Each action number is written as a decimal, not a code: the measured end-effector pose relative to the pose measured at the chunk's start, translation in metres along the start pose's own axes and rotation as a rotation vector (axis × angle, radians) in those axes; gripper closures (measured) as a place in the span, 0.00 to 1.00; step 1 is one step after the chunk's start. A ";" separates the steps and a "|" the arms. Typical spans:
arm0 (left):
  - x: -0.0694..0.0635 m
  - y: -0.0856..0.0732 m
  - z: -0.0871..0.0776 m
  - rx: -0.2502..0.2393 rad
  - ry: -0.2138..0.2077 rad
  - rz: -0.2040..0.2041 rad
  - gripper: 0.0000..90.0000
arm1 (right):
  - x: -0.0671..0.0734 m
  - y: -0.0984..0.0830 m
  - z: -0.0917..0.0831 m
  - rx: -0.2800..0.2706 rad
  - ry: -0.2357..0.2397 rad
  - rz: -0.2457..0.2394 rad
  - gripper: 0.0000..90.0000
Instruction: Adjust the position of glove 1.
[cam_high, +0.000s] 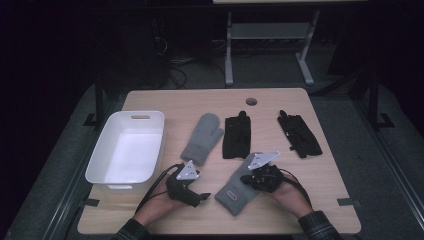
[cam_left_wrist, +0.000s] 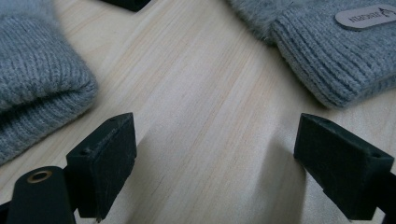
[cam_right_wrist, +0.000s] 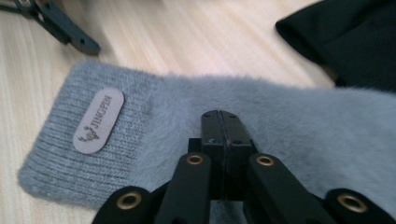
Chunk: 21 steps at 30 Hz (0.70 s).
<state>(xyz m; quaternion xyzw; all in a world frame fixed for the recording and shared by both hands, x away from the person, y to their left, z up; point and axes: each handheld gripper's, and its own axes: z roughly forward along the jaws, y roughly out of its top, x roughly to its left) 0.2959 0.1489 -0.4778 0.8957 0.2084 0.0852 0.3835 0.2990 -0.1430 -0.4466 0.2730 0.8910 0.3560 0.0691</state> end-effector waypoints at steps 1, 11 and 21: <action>0.000 0.000 0.000 -0.002 0.001 0.000 0.13 | -0.002 0.000 -0.004 -0.021 -0.003 0.015 0.96; 0.000 0.000 0.000 0.000 0.001 0.004 0.13 | -0.046 -0.034 -0.052 -0.109 -0.152 0.142 0.65; 0.000 0.000 0.000 0.001 0.002 0.006 0.13 | -0.063 -0.082 -0.062 -0.078 -0.221 0.236 0.35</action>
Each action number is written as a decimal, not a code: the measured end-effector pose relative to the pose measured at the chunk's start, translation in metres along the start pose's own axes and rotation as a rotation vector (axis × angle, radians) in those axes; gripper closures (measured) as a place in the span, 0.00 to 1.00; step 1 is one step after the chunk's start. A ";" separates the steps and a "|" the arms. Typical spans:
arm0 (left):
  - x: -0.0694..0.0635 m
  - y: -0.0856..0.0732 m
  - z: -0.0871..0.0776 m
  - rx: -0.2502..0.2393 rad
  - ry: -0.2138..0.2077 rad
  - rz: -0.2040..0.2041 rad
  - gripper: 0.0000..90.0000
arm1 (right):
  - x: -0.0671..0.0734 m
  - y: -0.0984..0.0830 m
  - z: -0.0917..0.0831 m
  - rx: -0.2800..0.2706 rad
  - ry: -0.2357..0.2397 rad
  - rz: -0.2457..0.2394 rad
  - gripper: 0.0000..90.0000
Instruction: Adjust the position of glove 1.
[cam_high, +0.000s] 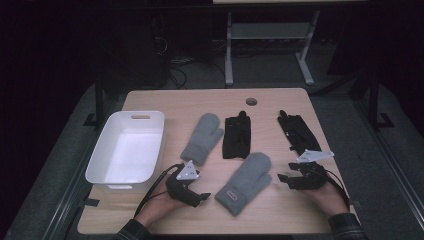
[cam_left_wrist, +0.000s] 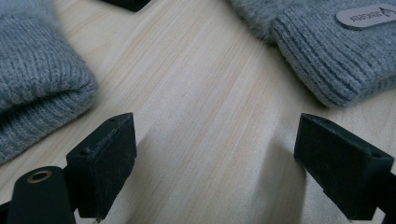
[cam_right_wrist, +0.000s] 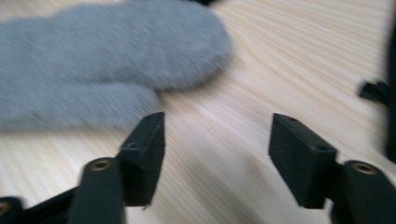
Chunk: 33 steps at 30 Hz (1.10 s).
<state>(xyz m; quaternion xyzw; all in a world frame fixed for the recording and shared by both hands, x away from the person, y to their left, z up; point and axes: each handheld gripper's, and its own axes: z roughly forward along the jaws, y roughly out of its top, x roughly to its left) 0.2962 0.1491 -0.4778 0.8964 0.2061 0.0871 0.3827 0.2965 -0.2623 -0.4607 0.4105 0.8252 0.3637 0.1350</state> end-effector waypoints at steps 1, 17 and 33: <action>0.000 0.000 0.000 -0.001 -0.001 -0.002 0.13 | -0.001 -0.003 -0.001 -0.003 -0.006 0.007 0.31; -0.001 0.003 -0.001 0.030 -0.004 -0.010 0.14 | -0.016 -0.027 0.003 -0.010 -0.058 -0.004 0.12; 0.001 0.034 -0.014 0.027 0.030 -0.056 0.15 | -0.016 -0.027 0.003 -0.010 -0.057 -0.004 0.12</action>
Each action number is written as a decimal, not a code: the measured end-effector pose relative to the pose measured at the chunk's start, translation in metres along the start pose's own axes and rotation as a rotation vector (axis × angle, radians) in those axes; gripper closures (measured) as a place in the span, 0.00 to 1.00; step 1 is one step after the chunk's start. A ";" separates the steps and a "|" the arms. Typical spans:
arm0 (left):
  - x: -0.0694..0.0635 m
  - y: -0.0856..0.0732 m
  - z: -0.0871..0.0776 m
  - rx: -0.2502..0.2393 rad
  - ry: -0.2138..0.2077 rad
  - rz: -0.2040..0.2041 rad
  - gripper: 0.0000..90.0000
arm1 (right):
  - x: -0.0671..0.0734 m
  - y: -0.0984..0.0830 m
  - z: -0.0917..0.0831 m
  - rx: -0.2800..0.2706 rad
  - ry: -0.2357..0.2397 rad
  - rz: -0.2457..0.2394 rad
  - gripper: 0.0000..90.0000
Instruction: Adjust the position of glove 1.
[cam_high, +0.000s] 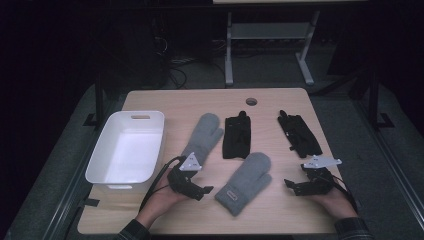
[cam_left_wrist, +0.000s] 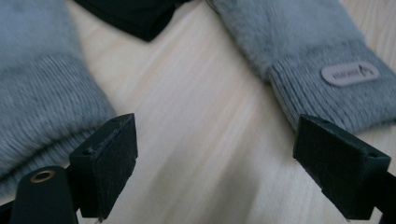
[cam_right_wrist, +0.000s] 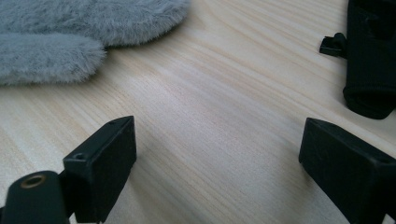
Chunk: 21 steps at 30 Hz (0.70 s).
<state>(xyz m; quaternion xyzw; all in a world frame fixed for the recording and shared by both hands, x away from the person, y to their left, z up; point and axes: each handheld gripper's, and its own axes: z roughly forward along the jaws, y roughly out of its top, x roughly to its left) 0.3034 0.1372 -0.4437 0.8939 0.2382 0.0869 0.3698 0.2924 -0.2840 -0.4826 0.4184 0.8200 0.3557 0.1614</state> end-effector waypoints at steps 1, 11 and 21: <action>0.001 0.002 0.000 -0.005 0.006 -0.003 0.15 | 0.000 0.000 0.000 0.000 0.000 0.001 0.12; 0.017 0.028 -0.007 -0.049 0.072 -0.026 0.15 | 0.000 0.000 0.000 0.001 0.000 0.001 0.12; 0.042 0.052 -0.005 -0.065 0.151 -0.078 0.20 | 0.000 0.000 0.000 0.000 0.000 0.000 0.12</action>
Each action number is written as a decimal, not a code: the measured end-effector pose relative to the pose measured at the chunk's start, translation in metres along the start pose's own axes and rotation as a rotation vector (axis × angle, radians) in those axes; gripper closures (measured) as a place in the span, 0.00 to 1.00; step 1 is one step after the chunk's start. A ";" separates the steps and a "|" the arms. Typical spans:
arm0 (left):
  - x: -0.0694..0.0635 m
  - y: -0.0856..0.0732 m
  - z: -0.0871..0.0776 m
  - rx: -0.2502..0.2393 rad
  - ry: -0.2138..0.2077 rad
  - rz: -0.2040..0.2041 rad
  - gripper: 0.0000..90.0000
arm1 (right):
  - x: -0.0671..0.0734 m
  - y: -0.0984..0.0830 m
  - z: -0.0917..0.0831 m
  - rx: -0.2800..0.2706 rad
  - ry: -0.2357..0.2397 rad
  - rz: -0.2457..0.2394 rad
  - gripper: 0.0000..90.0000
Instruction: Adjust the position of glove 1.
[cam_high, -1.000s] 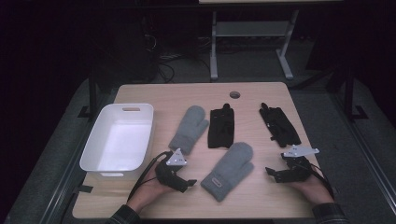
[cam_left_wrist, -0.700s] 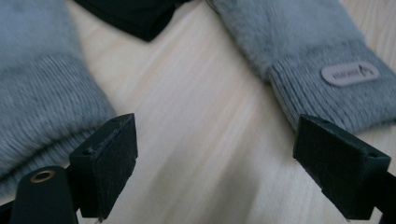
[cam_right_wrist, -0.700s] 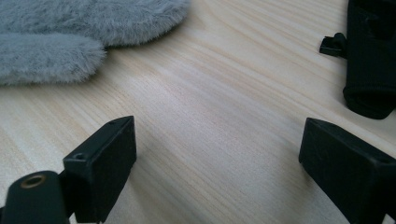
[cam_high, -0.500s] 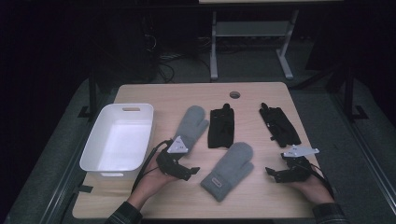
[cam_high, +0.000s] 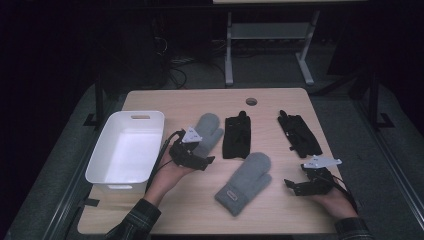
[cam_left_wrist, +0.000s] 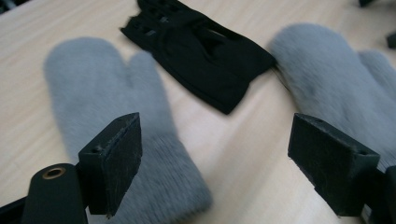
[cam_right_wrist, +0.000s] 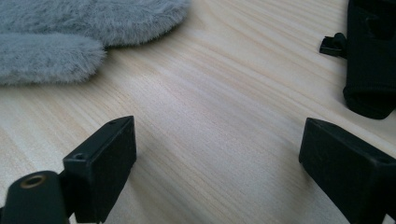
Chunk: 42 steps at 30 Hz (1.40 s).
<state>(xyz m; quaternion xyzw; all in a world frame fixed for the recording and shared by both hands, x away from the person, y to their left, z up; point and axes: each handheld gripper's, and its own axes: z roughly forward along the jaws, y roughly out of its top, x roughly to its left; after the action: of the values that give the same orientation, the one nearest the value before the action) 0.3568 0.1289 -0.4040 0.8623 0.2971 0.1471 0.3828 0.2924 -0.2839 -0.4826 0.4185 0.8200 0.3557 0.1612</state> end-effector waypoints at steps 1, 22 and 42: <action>0.003 0.002 0.001 -0.003 0.008 0.002 0.21 | 0.000 0.000 0.000 0.000 0.000 0.000 0.12; 0.048 0.021 0.049 0.036 0.171 -0.089 0.44 | 0.000 0.000 0.000 0.000 0.001 0.001 0.12; 0.067 0.000 0.083 0.137 0.166 -0.131 0.59 | 0.000 0.000 0.000 0.000 0.001 0.000 0.12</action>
<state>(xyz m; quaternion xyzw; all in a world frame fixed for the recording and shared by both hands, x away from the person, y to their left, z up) 0.4493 0.1230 -0.4574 0.8501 0.3928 0.1721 0.3056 0.2924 -0.2840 -0.4826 0.4184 0.8200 0.3559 0.1609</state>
